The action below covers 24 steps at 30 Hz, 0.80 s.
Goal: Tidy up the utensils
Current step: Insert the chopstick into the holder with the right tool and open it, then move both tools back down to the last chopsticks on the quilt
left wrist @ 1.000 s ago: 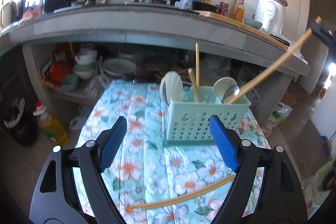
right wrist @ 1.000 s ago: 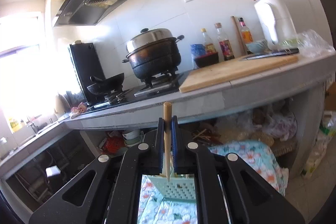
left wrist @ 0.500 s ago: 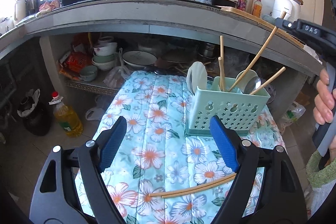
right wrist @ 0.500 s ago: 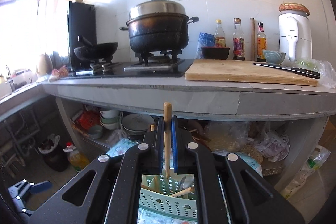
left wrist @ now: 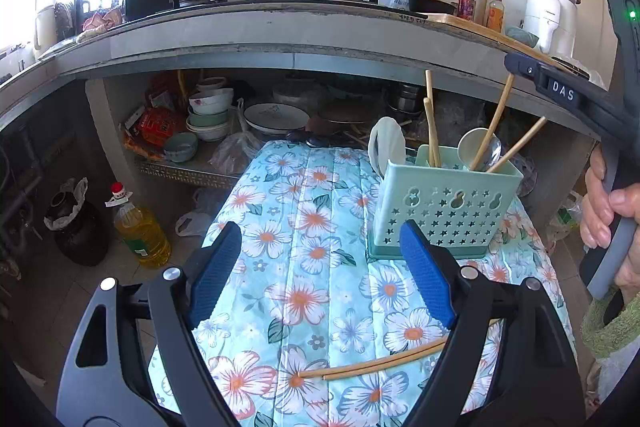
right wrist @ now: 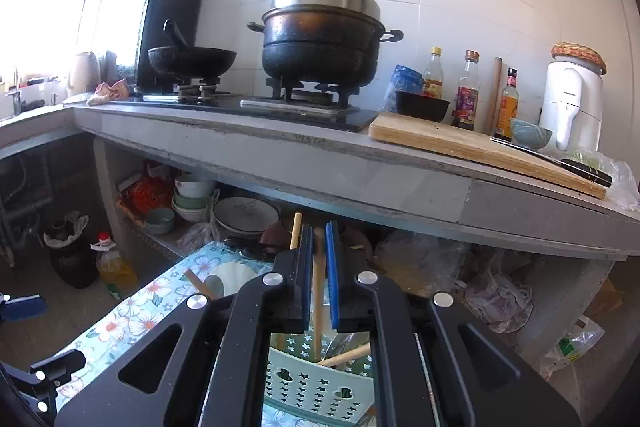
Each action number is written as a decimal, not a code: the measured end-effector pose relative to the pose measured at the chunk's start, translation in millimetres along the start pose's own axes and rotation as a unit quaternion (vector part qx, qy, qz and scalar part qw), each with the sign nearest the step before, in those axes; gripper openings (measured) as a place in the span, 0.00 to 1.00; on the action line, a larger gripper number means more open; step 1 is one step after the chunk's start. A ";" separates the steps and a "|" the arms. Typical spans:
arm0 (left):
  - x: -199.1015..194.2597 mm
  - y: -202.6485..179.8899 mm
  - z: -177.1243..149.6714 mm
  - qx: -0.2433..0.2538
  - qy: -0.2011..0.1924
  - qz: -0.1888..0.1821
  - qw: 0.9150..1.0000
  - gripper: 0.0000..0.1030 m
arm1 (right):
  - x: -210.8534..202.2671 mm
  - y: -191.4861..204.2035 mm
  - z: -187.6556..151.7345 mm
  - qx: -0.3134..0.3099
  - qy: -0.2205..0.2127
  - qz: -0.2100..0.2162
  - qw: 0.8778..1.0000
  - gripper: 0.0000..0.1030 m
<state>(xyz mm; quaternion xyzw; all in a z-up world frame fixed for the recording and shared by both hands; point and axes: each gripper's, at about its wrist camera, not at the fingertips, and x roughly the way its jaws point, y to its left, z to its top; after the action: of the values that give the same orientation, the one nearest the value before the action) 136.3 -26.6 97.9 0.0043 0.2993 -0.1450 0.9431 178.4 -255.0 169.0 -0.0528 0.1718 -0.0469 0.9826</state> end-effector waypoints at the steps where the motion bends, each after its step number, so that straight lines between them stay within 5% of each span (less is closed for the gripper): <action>1: 0.4 0.4 0.2 0.001 0.000 0.000 1.000 0.75 | 0.6 0.5 -0.7 -0.001 0.001 0.002 1.000 0.07; 11: -0.2 3.1 1.4 -0.002 0.001 0.000 1.000 0.75 | 5.2 -5.6 1.5 0.018 0.033 0.029 0.999 0.09; 14: 1.0 5.2 0.0 -0.003 0.006 -0.009 1.000 0.75 | -8.1 -12.8 3.3 0.040 0.028 0.042 0.998 0.19; 20: 16.7 18.0 -7.1 -0.058 0.065 -0.129 0.988 0.75 | -59.6 -36.3 -10.0 0.120 0.022 0.092 0.988 0.33; 24: 27.4 19.2 -17.0 -0.074 0.094 -0.150 0.981 0.75 | -89.6 -40.2 -45.4 0.136 0.057 0.088 0.985 0.35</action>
<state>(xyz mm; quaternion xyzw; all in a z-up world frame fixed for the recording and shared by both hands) 153.3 -14.0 66.9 -0.0969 0.3934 -0.2611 0.8762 76.0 -289.0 161.1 0.0991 0.2232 0.0143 0.9696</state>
